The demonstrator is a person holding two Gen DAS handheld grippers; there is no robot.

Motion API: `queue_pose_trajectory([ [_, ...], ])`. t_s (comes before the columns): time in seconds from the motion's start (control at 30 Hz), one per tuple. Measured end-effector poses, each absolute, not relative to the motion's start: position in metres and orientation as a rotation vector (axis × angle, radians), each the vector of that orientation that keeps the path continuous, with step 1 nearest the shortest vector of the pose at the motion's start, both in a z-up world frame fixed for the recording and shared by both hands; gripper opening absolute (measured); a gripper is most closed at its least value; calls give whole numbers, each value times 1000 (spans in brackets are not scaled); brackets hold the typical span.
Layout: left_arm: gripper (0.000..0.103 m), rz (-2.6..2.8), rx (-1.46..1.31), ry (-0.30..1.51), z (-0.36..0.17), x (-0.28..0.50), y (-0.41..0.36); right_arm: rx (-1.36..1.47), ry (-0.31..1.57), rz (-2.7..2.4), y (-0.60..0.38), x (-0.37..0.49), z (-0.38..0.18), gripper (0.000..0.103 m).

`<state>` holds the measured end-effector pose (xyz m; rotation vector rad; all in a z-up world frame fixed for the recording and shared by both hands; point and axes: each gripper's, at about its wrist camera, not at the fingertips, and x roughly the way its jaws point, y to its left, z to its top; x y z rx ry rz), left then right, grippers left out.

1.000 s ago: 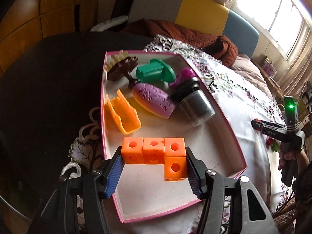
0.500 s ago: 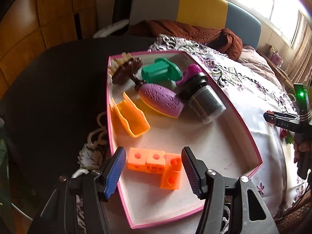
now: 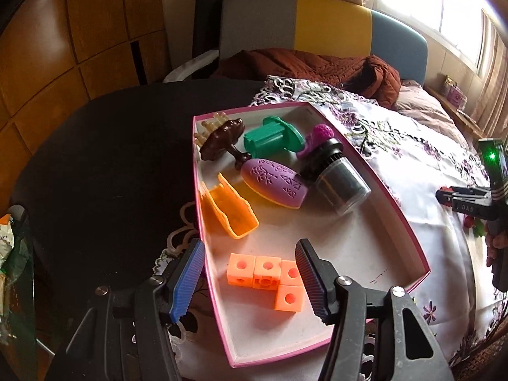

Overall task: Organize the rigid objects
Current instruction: 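Carry the red puzzle piece into the tray with the right gripper and open it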

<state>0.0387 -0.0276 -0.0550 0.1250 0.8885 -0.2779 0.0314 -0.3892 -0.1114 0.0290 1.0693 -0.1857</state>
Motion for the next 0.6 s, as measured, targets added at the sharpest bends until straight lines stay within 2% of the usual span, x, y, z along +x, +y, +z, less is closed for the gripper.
queue_pose_trajectory([
  [0.3,60,-274,88,855,-44,40,-17,51,1085,-223,-386,32,-103,47],
  [0.6,60,-272,52,860,-45,41,-8,66,951,-39,-317,25,-49,47],
])
